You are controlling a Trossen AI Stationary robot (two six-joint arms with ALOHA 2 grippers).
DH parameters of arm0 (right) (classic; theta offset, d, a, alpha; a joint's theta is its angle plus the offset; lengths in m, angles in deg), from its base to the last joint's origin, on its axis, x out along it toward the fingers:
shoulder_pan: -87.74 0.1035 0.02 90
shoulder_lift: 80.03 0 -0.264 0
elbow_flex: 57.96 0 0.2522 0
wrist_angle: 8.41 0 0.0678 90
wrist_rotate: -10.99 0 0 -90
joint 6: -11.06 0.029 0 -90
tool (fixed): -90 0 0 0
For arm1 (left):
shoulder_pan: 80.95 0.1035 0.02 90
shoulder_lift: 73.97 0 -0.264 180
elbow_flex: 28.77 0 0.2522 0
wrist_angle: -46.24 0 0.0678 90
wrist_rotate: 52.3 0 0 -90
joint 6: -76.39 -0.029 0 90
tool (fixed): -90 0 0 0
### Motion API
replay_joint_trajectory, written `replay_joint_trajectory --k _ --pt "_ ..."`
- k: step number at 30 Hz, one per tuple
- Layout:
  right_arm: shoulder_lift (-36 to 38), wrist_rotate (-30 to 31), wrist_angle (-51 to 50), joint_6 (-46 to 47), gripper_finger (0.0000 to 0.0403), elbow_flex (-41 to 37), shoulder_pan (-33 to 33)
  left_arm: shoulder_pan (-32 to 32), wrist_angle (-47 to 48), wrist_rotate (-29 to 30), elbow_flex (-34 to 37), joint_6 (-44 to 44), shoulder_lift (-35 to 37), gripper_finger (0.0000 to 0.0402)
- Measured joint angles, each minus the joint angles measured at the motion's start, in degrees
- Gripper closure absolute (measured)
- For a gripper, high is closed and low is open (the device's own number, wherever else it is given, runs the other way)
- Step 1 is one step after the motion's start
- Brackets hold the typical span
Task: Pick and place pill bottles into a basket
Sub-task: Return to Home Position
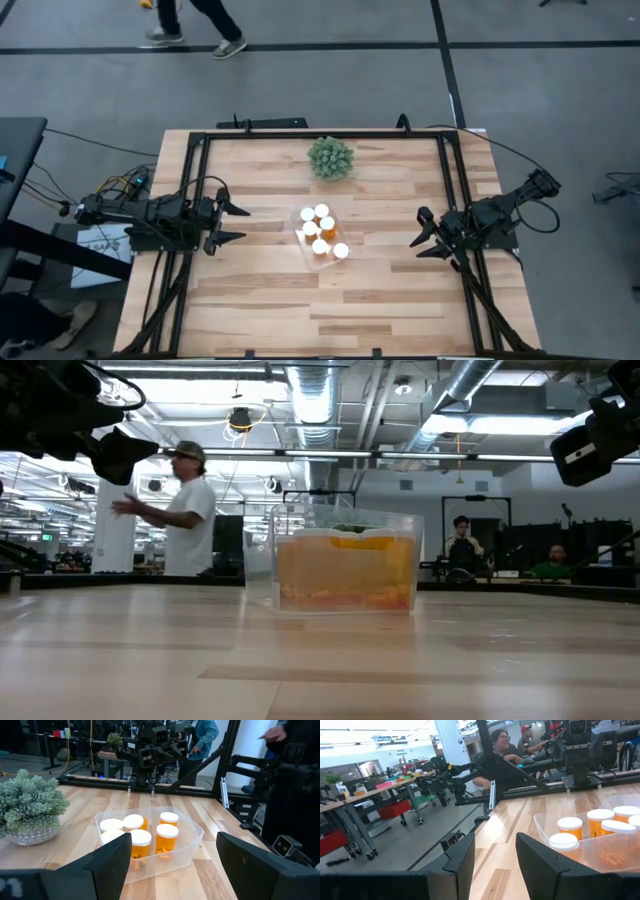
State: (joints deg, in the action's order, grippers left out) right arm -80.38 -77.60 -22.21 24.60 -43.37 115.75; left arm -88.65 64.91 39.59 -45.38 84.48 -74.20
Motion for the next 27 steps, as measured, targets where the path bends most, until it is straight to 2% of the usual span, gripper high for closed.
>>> replay_joint_trajectory --k 27 --pt "0.0 0.0 0.0 0.0 0.0267 0.0 0.0 0.0 0.0 0.0 0.0 -0.6 0.0 0.0120"
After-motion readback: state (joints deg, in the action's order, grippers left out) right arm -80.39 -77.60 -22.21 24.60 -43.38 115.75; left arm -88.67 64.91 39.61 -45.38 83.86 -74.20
